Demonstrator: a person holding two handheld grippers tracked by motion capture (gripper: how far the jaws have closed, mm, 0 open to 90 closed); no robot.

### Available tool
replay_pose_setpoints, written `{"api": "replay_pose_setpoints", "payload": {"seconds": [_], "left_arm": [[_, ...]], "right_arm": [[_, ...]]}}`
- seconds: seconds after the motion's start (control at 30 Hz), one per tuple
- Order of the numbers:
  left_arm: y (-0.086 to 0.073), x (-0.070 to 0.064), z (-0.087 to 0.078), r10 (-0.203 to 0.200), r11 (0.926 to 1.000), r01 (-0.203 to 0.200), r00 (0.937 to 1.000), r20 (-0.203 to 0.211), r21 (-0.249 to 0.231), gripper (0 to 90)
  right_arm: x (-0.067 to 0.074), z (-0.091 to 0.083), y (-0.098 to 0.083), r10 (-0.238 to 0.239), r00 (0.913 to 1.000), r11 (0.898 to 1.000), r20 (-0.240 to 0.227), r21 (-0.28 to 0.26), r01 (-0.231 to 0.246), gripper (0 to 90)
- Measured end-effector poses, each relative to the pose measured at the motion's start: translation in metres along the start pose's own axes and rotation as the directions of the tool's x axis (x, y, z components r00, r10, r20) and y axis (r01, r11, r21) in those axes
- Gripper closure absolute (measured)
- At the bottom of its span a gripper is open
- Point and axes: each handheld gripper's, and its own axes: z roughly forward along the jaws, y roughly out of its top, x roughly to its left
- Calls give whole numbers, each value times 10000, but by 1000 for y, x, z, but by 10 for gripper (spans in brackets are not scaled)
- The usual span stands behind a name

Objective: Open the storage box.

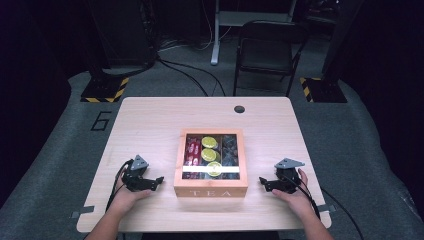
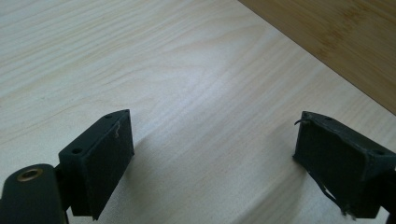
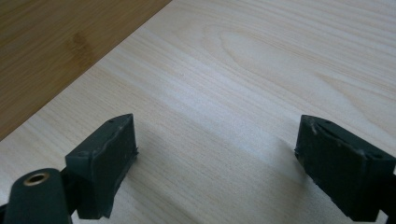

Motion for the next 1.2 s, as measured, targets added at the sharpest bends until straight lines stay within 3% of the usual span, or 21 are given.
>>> {"api": "replay_pose_setpoints", "payload": {"seconds": [0.5,0.8,0.87,0.9,0.97,1.1,1.2], "left_arm": [[1,0,2,-93,10000,92,9999,-80,-26,120],[6,-1,-2,-183,9994,186,9998,-97,303,184],[7,-1,-4,-381,9982,379,9993,28,474,216],[9,-2,-7,-604,9972,597,9981,151,441,237],[9,-2,-8,-702,9964,690,9972,243,493,254],[10,-1,-10,-1000,9933,986,9948,206,605,274],[12,-2,-16,-1131,9930,1123,9934,192,352,291]], "right_arm": [[2,-3,-2,67,9999,10000,130,-72,-66,138],[3,-8,2,222,9996,9980,170,582,-232,215],[4,-9,4,374,9987,9972,339,637,-395,231],[3,-10,5,21,9993,9975,370,701,-47,256],[6,-11,6,217,9984,9969,527,741,-256,265],[8,-13,9,-55,9991,9979,414,654,28,266],[11,-18,12,-120,9997,9986,221,517,108,275]]}}
